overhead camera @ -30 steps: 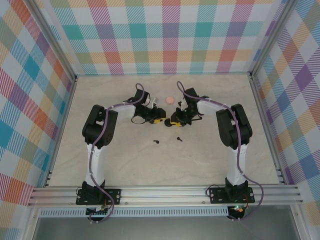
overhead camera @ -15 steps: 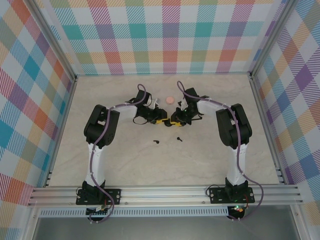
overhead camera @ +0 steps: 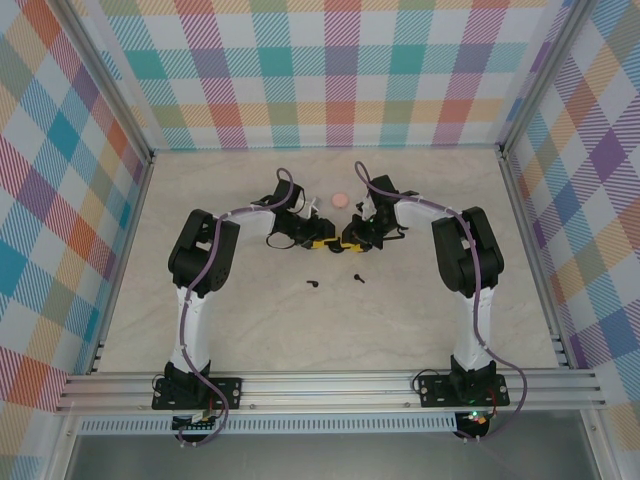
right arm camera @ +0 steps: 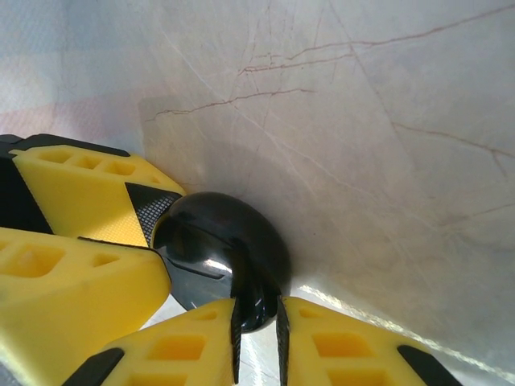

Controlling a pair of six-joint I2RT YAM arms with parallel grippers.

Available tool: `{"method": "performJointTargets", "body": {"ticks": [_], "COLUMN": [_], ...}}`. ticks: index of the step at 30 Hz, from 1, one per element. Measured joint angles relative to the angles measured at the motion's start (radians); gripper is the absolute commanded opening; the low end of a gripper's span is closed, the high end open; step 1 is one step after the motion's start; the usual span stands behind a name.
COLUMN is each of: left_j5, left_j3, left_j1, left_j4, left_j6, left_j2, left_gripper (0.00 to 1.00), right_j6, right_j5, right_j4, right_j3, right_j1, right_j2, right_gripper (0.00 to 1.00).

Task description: Insert wireless bluetooth earbuds into charging case

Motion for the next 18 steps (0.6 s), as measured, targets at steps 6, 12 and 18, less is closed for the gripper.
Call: {"method": "performJointTargets", "body": {"ticks": [6, 12, 18], "left_j5": [0.008, 0.018, 0.026], "left_j3": [0.000, -0.005, -0.012], "left_j1": [-0.005, -0.012, -0.013], "left_j4": [-0.007, -0.006, -0.003], "left_j6": [-0.008, -0.019, -0.031], "left_j2": [0.000, 0.000, 0.000], "left_gripper": [0.37, 0.36, 0.34], "right_j6": [0.001, 0.005, 0.019], "right_j5": [-0.002, -0.012, -0.019], "right_j4": [0.000, 0.001, 0.019], "right_j3": [0.000, 0.000, 0.000], "right_j1": [0.000, -0.006, -0.006], "right_j2": [0.000, 0.002, 0.006], "right_gripper": [0.22, 0.22, 0.22]}}
